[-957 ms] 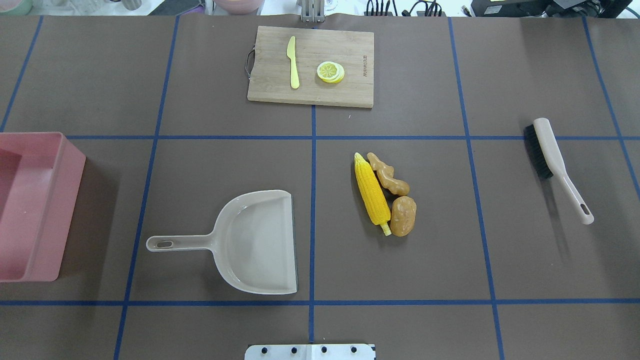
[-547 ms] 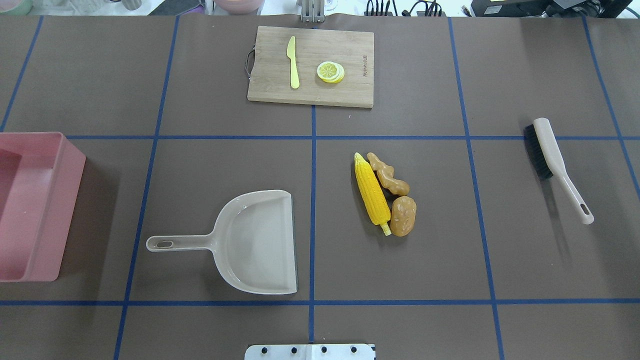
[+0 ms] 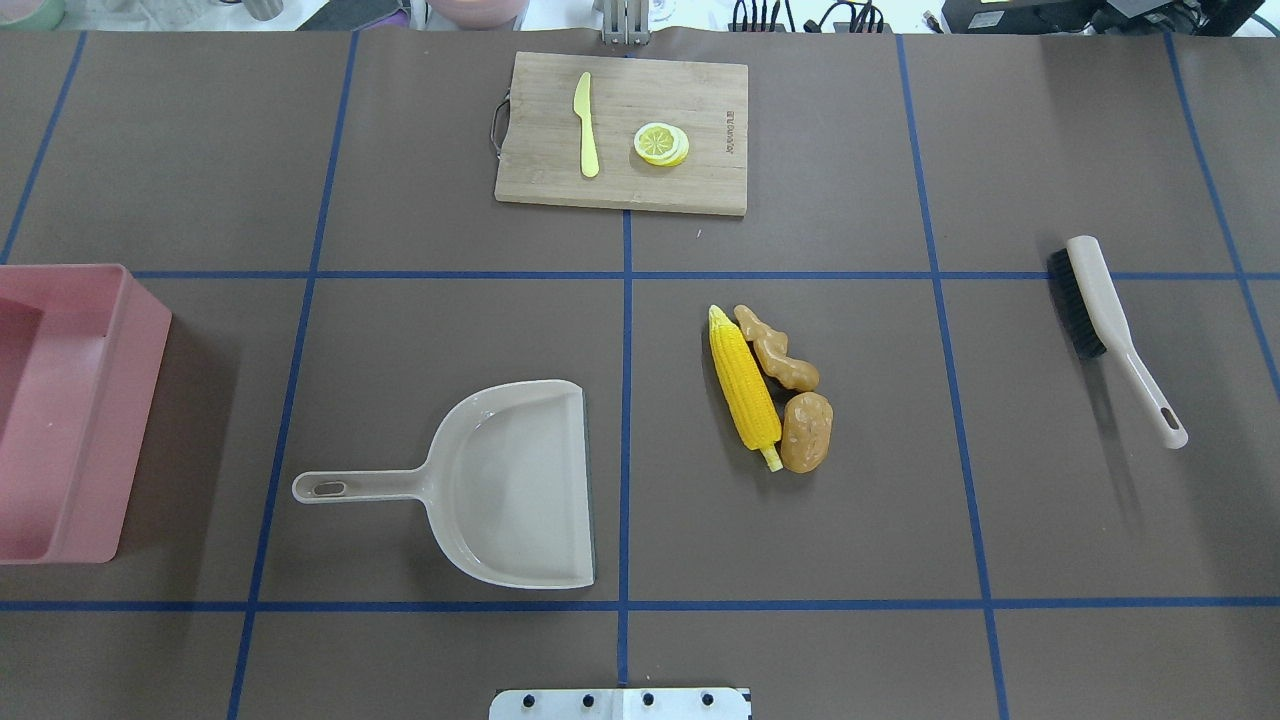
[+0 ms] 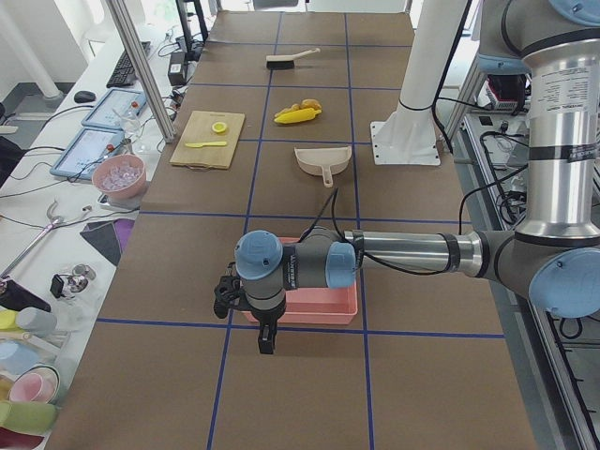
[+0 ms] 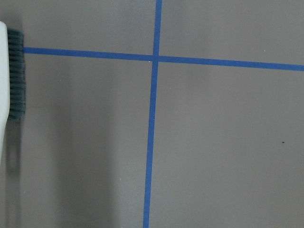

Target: Sweep and dump trash into bin

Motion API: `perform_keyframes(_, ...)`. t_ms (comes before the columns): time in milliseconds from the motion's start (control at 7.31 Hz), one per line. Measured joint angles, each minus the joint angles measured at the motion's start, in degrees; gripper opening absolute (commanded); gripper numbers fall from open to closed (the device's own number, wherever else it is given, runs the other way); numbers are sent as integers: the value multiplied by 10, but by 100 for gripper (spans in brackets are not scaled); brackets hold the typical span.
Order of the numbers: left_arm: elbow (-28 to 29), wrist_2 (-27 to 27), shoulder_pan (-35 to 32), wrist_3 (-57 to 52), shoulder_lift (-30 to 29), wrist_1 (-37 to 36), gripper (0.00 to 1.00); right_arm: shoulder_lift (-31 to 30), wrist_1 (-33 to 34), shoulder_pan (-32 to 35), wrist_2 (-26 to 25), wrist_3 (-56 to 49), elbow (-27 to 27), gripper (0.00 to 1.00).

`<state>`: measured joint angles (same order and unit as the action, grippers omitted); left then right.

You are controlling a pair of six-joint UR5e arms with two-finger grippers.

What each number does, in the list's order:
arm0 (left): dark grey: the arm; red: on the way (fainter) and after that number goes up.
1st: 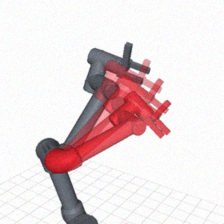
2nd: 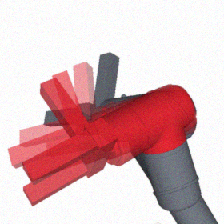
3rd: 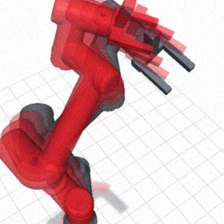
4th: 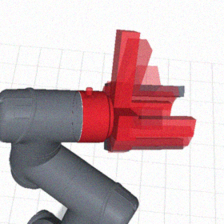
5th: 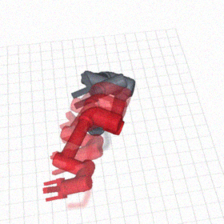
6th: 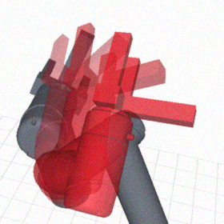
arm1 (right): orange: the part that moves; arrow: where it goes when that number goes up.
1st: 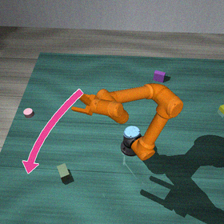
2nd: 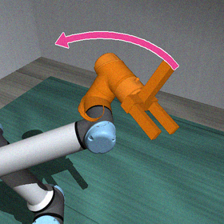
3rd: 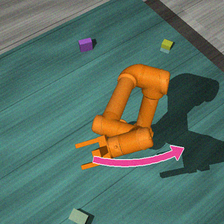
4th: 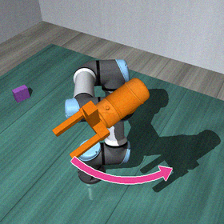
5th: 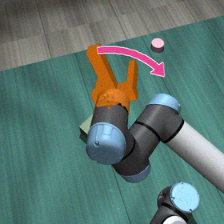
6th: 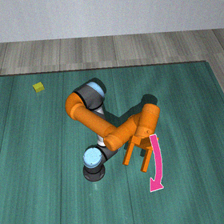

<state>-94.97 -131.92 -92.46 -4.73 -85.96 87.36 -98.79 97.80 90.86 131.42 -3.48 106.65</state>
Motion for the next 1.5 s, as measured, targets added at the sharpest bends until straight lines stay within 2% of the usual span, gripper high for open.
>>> perform_keyframes(274, 4, 0, 2, 0, -9, 0, 98, 2, -2, 0, 0, 4, 1, 100)
perform_keyframes(684, 4, 1, 6, -1, -16, -1, 98, 11, -6, -30, 8, 76, 13, 100)
perform_keyframes(1504, 1, 1, 8, -3, -17, -3, 98, 29, -91, -224, 6, 291, 36, 100)
